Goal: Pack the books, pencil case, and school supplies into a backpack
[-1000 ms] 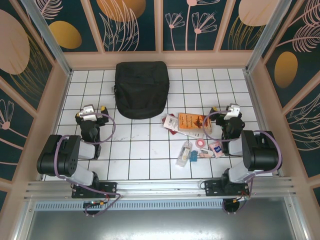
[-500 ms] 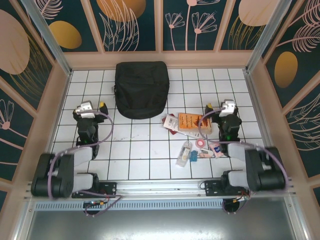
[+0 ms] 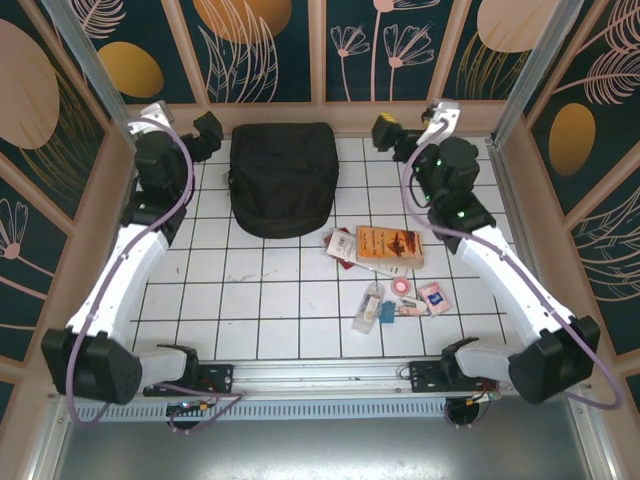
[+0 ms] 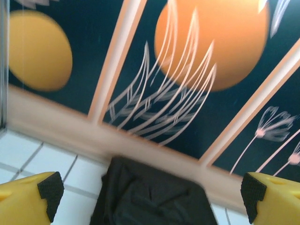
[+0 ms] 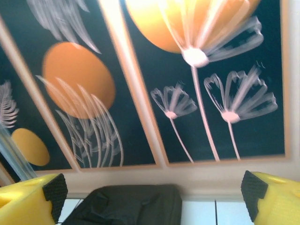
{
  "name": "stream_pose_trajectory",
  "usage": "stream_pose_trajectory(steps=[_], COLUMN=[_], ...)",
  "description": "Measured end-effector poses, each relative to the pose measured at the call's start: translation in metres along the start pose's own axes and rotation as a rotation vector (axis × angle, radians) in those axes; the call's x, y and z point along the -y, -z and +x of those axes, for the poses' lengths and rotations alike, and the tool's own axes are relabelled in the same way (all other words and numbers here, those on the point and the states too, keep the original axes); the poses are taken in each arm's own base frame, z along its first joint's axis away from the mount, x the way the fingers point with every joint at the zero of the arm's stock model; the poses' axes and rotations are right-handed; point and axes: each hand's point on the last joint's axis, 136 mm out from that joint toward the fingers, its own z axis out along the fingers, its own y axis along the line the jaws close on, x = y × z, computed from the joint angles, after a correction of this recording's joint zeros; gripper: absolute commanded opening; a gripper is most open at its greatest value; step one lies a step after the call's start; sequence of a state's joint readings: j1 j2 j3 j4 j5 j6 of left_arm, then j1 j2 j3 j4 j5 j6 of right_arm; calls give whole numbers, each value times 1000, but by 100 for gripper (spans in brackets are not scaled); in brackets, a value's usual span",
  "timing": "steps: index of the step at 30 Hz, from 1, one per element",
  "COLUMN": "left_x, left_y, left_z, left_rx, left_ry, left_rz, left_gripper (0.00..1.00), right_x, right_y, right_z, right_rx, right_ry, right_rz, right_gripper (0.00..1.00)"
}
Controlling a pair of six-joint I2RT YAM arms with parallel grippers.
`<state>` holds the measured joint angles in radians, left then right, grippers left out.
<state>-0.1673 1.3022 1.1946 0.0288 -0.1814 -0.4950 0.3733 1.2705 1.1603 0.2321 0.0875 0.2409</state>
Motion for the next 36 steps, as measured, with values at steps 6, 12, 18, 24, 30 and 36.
stream_pose_trajectory(steps=[6, 12, 18, 24, 30, 36], left_x=[-41, -75, -86, -84, -90, -100], left_y=[-85, -150, -172, -166, -127, -74], left_z=[106, 187, 217, 233, 247, 258], left_rx=[-343, -536, -605, -626, -651, -655], left_ry=[17, 0, -30, 12, 100, 225], left_rz=[-129, -223, -251, -207, -201, -221], left_gripper=[99, 98, 87, 78, 77, 85], right_x=[31, 38, 19, 6, -12, -41], right_y=[-100, -124, -153, -180, -199, -213], right_z=[111, 262, 321, 330, 341, 344], right_rx=[-396, -776, -909, -921, -949, -958], right_ry=[-179, -300, -382, -451, -507, -532], right_rz=[33, 41, 0, -65, -163, -283], right_gripper=[99, 99, 98, 95, 92, 97])
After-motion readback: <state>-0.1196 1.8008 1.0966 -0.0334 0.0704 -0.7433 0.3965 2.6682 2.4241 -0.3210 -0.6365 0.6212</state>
